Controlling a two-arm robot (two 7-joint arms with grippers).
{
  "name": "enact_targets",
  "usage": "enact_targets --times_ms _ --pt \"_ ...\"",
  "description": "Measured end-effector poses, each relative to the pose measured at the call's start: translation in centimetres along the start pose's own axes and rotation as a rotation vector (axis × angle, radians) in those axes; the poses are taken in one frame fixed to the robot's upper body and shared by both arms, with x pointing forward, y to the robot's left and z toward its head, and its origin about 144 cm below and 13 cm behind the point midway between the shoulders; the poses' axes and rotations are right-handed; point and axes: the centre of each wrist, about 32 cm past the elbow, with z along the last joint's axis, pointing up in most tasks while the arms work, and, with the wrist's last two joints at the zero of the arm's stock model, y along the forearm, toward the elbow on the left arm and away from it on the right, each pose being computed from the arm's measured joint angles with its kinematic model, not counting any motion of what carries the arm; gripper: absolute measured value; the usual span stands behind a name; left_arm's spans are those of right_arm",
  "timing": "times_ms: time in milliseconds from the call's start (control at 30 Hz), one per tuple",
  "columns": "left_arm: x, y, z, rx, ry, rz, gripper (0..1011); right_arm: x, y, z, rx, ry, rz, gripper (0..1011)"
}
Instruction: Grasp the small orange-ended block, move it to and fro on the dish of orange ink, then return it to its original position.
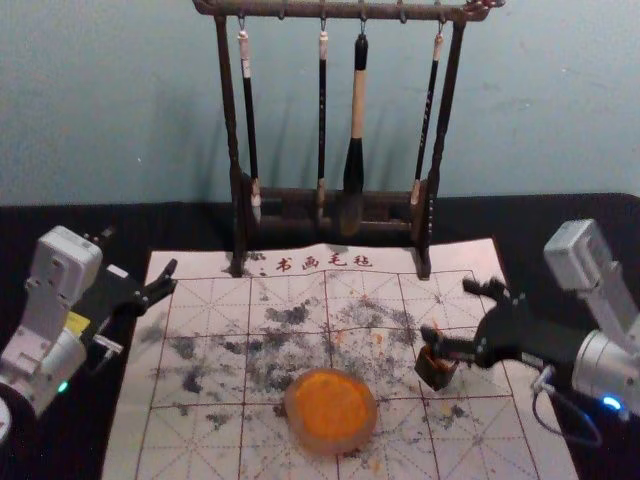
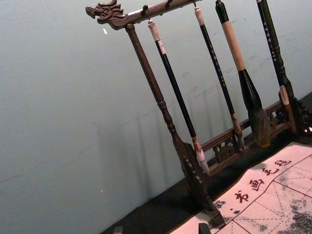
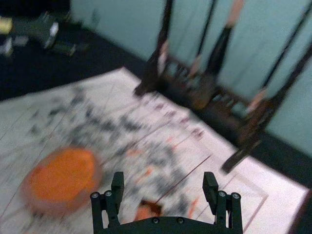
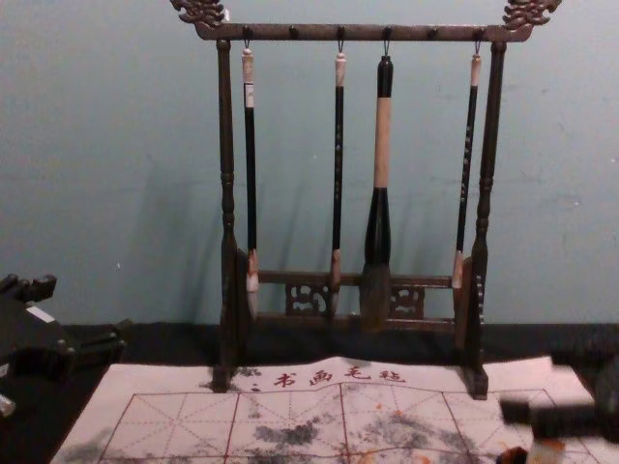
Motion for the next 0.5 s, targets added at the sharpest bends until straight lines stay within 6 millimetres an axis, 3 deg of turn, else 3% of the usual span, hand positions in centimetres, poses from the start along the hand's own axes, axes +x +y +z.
enact_targets --times_ms 267,500 --pt "0.0 0.0 0.0 0.0 0.0 0.0 1001 -0.1 -0.1 0.3 0.104 0.024 -0.219 1000" --pt "0.0 0.0 0.0 0.0 0.0 0.0 1001 -0.4 -0.4 -1.2 0.039 0.051 -0.344 1000"
